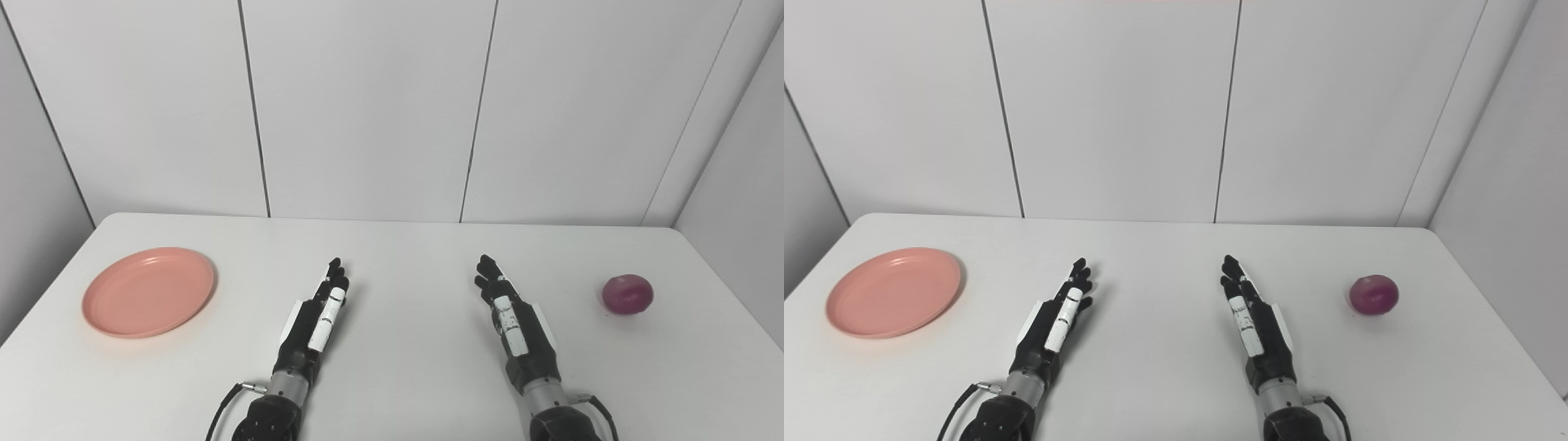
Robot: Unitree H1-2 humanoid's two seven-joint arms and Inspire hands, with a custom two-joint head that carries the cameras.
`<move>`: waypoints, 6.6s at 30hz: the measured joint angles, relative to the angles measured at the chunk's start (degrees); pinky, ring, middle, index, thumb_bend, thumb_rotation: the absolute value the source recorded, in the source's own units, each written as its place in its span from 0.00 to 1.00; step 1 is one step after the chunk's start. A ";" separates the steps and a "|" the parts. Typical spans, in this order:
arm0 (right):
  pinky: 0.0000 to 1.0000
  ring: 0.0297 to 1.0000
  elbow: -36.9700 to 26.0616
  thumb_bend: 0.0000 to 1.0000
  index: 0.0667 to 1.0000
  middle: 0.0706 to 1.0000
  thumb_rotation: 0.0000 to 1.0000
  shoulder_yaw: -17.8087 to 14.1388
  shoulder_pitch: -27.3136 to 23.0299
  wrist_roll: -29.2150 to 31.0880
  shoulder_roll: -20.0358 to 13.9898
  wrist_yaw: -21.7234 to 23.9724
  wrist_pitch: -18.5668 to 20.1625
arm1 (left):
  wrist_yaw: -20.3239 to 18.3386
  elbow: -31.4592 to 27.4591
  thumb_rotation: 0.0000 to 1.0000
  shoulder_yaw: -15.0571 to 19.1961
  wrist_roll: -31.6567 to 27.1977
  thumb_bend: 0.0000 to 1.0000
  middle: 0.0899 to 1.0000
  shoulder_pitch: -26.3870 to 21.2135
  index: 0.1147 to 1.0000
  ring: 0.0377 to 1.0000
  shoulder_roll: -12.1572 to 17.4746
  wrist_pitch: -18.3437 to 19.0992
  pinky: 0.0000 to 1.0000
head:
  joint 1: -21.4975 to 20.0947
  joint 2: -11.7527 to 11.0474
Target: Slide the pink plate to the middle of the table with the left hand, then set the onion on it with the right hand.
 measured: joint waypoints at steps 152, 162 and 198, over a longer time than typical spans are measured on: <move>1.00 0.98 -3.25 0.53 0.99 0.98 0.78 -4.59 1.70 12.63 -4.56 6.20 10.26 | 2.60 7.07 1.00 22.60 -9.34 0.61 0.85 -14.94 0.85 0.85 23.16 -4.00 0.85 | 26.19 -15.21; 0.98 0.96 -3.53 0.53 0.98 0.97 0.78 -4.51 1.76 12.39 -4.33 5.91 10.42 | 2.59 12.09 1.00 24.31 -9.39 0.60 0.87 -15.07 0.87 0.87 27.24 -4.18 0.88 | 25.93 -15.38; 0.94 0.95 -6.46 0.53 0.95 0.95 0.77 -4.37 2.49 12.16 -4.30 5.07 12.80 | 0.65 30.44 1.00 21.06 -8.77 0.56 0.85 -15.14 0.85 0.85 31.42 -12.53 0.86 | 26.54 -15.12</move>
